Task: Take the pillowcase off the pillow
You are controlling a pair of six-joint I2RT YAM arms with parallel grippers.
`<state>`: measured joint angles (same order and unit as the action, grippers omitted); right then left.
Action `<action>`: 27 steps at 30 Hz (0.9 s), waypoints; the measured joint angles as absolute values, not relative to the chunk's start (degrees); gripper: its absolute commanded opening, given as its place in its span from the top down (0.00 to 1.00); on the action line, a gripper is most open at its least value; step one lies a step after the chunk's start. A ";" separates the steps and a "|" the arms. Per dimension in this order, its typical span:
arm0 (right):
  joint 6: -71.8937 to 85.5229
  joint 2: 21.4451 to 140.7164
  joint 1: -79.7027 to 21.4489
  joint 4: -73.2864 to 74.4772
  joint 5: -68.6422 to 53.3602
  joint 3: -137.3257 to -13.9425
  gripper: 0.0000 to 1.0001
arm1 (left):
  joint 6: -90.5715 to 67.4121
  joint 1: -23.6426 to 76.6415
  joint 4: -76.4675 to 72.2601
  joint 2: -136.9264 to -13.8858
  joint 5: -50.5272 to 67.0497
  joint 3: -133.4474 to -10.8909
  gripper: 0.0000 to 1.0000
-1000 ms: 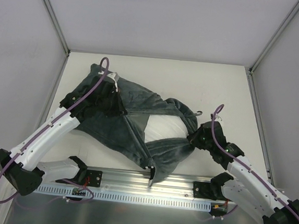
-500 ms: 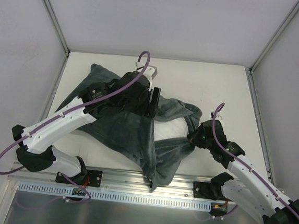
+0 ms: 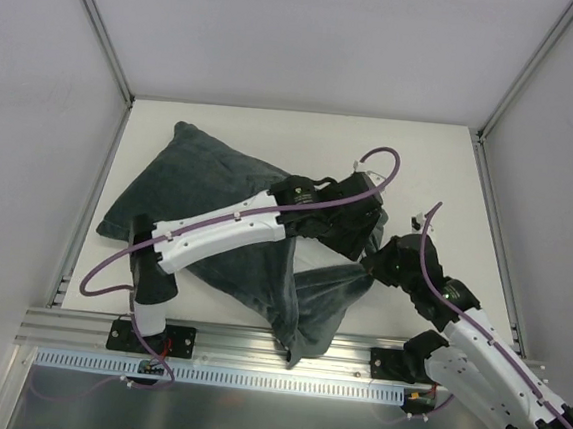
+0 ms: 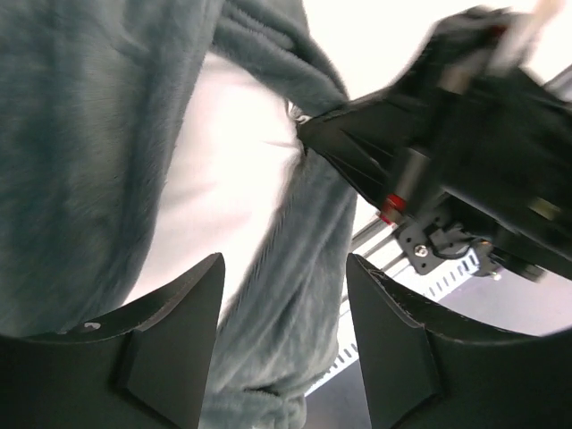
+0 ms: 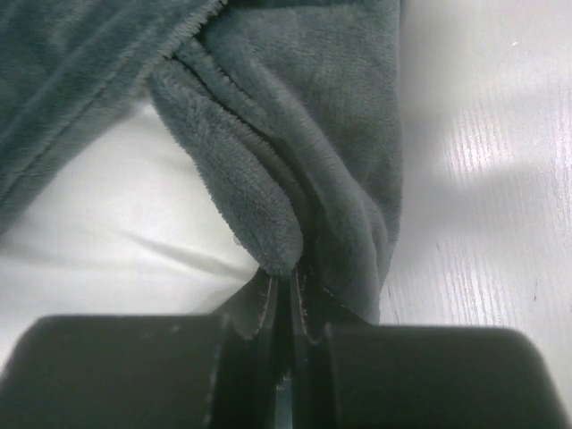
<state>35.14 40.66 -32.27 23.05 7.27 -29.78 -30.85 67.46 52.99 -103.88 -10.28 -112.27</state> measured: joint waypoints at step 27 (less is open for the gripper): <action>36.14 31.38 -32.49 29.45 8.43 -28.03 0.99 | -36.25 64.12 56.23 -124.31 -19.92 -115.02 1.00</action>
